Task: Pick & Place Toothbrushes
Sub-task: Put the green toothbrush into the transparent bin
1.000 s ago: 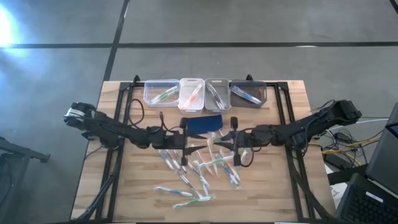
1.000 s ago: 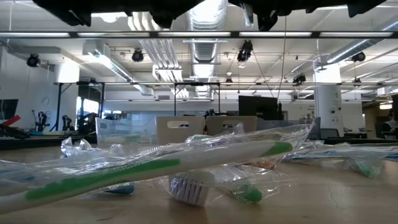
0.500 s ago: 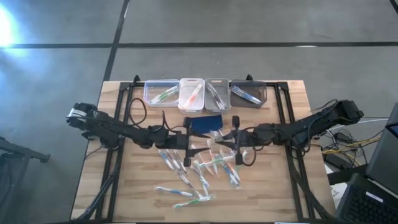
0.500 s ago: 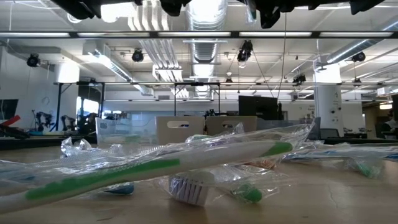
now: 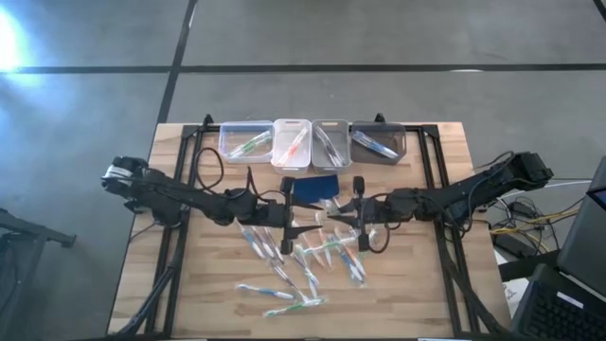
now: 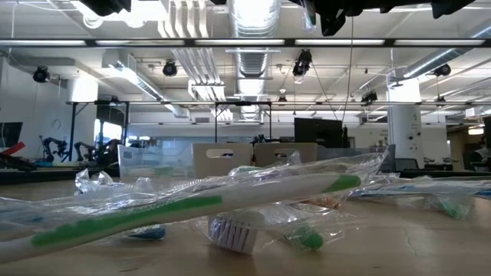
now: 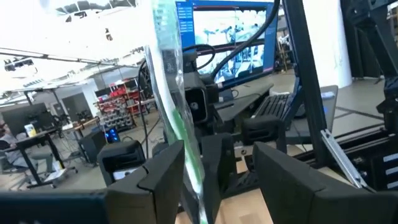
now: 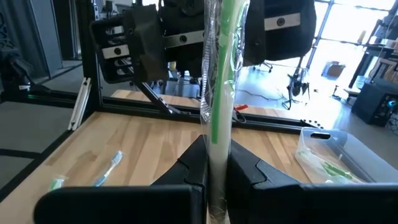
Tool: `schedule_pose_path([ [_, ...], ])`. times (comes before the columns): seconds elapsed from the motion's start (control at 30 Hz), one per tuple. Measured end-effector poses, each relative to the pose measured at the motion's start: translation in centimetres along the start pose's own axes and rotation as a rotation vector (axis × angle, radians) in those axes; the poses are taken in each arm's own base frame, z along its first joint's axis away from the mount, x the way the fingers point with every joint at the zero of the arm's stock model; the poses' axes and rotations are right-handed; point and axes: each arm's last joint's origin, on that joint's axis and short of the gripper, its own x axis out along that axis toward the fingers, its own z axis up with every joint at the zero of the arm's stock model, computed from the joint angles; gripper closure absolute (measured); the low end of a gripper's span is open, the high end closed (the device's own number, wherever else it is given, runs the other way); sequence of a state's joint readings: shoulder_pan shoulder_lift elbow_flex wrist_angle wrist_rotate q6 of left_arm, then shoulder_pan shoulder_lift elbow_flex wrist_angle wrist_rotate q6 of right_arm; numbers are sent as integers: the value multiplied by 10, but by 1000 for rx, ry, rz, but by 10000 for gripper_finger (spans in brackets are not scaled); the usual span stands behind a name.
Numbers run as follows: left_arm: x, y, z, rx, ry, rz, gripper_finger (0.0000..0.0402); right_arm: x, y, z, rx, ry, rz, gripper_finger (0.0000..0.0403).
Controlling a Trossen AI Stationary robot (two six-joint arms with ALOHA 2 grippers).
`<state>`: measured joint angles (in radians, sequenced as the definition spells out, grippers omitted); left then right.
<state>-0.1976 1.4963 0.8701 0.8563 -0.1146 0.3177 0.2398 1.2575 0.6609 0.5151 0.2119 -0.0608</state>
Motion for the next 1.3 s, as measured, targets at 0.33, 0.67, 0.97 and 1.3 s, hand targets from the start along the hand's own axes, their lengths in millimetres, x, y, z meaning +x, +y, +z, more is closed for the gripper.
schedule_pose_path([
  [0.33,4,11,2,-4,-10,36,207,1,1,2,5,-25,28,381],
  [0.67,11,14,4,-17,-21,35,207,1,1,2,3,-38,27,381],
  [0.97,35,12,0,11,-17,25,207,1,1,2,2,-32,27,381],
  [1.3,36,13,2,7,-14,23,257,1,1,1,2,-28,27,381],
])
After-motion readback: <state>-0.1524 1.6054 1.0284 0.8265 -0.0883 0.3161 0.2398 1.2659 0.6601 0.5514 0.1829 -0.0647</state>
